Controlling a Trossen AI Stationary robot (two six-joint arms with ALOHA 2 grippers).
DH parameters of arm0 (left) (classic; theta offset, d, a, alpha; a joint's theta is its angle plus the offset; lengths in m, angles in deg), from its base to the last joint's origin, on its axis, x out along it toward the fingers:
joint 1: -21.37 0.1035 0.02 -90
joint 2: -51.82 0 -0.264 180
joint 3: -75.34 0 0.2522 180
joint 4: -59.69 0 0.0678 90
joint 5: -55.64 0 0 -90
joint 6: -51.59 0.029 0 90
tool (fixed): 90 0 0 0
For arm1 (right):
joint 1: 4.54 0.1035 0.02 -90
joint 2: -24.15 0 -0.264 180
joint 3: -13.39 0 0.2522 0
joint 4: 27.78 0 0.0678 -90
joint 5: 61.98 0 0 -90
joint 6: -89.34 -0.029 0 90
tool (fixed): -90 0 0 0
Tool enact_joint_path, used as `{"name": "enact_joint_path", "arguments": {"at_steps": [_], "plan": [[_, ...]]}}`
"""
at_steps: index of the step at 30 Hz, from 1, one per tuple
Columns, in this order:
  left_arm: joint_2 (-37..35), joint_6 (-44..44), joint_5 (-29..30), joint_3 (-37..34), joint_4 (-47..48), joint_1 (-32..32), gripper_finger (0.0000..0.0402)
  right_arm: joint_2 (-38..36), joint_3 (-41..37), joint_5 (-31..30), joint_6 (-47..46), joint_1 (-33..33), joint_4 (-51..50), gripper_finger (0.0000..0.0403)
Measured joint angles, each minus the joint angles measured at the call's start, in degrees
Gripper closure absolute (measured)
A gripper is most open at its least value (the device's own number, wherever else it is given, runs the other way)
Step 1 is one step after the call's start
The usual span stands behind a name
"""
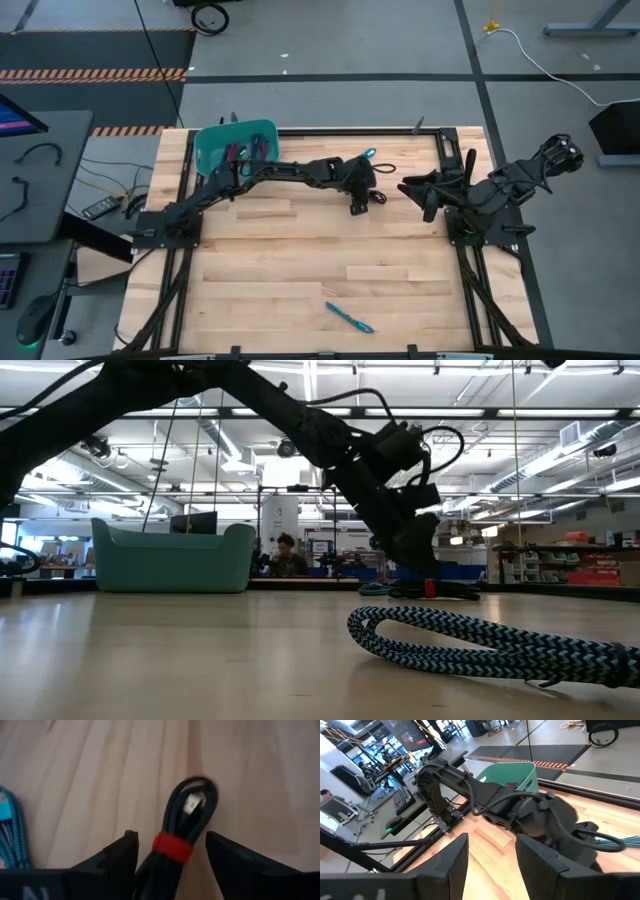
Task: Pick and place USB-C Cables
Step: Put the black charger cable into the green bin
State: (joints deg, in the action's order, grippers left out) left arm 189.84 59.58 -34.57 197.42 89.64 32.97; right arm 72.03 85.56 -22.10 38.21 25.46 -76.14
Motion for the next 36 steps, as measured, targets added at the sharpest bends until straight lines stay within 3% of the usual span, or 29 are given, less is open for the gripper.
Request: {"name": "enact_joint_path", "arguments": {"at_steps": [13,22,31,36], "plan": [[1.6,2.5,-0.6,-1.7,2.0,0.3,0.0229,2.6,0.0,0.1,0.1,0.0,2.1,0.0235],[-1.0,-1.2,-4.0,-1.7,6.9,-0.8,0.0369,2.7,0.0,-0.2,0.5,0.0,2.6,0.0235],[-10.4,-4.9,-7.3,-2.5,17.8,-1.5,0.0369,2.7,0.0,0.5,2.0,0.0,0.1,0.0235],[-16.5,-5.8,-13.1,-12.8,18.9,-1.1,0.0369,2.8,-0.7,2.2,4.9,0.0,-0.2,0.0235]]}}
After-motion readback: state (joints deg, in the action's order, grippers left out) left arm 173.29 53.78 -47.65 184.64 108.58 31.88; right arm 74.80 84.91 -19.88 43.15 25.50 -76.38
